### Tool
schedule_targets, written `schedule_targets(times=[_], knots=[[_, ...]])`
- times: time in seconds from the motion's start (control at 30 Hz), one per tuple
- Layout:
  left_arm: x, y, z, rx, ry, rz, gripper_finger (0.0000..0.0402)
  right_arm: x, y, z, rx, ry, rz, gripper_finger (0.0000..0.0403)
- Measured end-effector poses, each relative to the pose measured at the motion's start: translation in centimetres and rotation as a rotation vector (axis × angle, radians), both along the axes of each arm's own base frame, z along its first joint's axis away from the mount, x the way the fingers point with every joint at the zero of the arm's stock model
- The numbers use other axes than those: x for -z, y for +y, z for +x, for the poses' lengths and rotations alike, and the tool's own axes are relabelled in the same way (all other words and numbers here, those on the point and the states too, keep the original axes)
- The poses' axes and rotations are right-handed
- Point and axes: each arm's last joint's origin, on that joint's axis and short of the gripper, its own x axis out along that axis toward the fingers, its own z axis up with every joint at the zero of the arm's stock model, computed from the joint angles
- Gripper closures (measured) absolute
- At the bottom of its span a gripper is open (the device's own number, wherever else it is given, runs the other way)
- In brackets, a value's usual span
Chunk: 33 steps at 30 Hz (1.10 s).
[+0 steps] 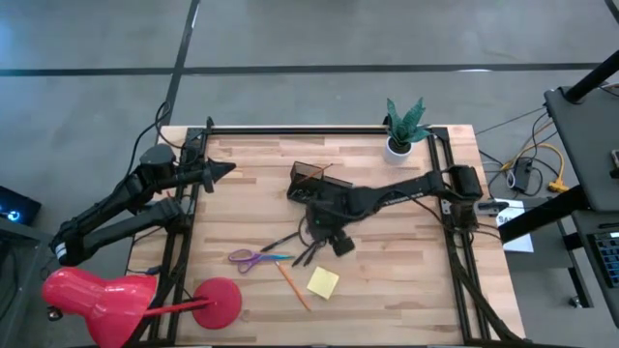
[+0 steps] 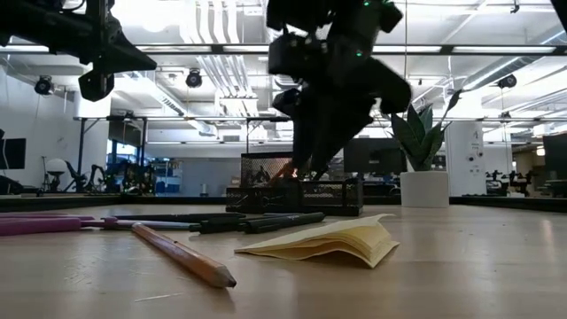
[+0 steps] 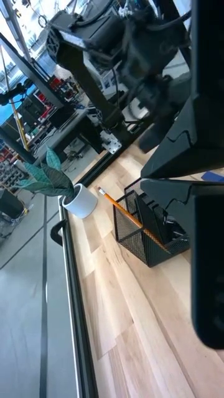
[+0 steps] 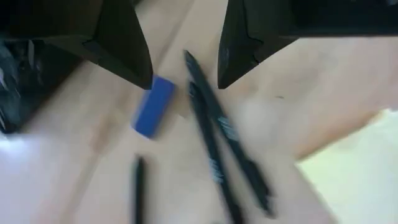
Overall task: Pick and place office supplies into organizer
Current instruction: Put the blue eraser into the desk organizer
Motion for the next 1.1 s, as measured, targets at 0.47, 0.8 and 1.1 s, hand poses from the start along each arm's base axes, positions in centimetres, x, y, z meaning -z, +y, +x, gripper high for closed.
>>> schedule_targets(times=[0.47, 0.8, 1.1], knots=[[0.0, 0.0, 0.0, 0.001, 0.001, -0.001, 0.0402, 2.8, -2.1, 1.7, 0.524, -0.059, 0.146, 0.0247], [0.1, 0.1, 0.1, 0.000, 0.008, -0.005, 0.0402, 4.0, -2.2, 1.5, 0.451, -0.049, 0.179, 0.0229], [0.2, 0.2, 0.3, 0.002, 0.021, -0.009, 0.0402, 4.4, -2.3, 1.5, 0.463, -0.096, 0.151, 0.0227]])
